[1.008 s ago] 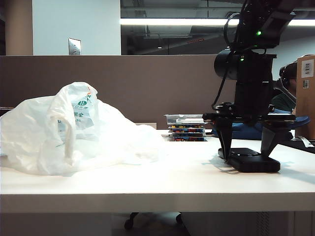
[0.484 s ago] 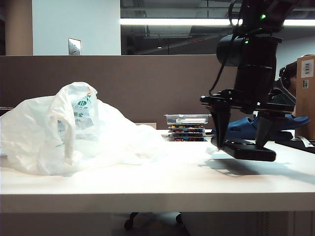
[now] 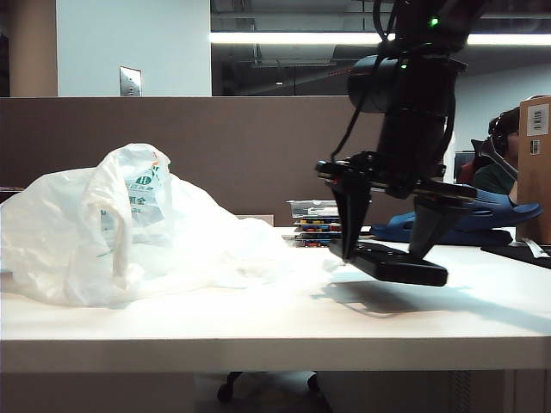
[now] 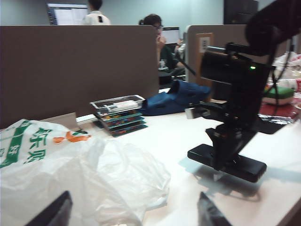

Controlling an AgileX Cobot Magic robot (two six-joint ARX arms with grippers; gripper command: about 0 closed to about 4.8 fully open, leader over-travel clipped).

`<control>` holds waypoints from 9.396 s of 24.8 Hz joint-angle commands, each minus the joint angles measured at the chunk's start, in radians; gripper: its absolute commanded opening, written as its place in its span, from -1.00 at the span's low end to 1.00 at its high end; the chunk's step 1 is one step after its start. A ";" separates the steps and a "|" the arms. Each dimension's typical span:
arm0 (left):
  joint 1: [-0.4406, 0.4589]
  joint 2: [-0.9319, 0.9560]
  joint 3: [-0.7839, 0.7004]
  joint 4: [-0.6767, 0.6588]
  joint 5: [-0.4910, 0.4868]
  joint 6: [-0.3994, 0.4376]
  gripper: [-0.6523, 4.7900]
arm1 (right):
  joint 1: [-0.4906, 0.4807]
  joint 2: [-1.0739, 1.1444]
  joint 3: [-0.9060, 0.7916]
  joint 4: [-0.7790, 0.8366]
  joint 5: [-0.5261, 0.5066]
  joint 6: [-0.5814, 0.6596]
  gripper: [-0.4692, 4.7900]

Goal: Put the power bank into the bag.

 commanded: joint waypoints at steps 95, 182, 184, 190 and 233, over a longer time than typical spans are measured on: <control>-0.150 1.382 0.765 0.039 0.263 0.317 -0.78 | 0.240 0.089 0.119 0.346 -0.258 -0.040 0.05; -0.148 1.075 0.765 -0.036 -0.103 0.210 0.58 | -0.029 -0.190 0.125 0.165 -0.203 -0.156 0.79; -0.148 1.004 0.765 -0.029 -0.202 0.211 0.57 | -0.063 -0.227 0.125 0.146 -0.200 -0.159 0.52; -0.147 0.831 0.765 -0.032 -0.369 0.210 0.04 | -0.162 -0.328 0.125 0.108 -0.199 -0.203 -0.47; -0.148 0.563 0.680 -0.299 -0.518 0.214 -0.78 | -0.478 -1.444 -0.663 0.270 0.077 -0.203 -0.84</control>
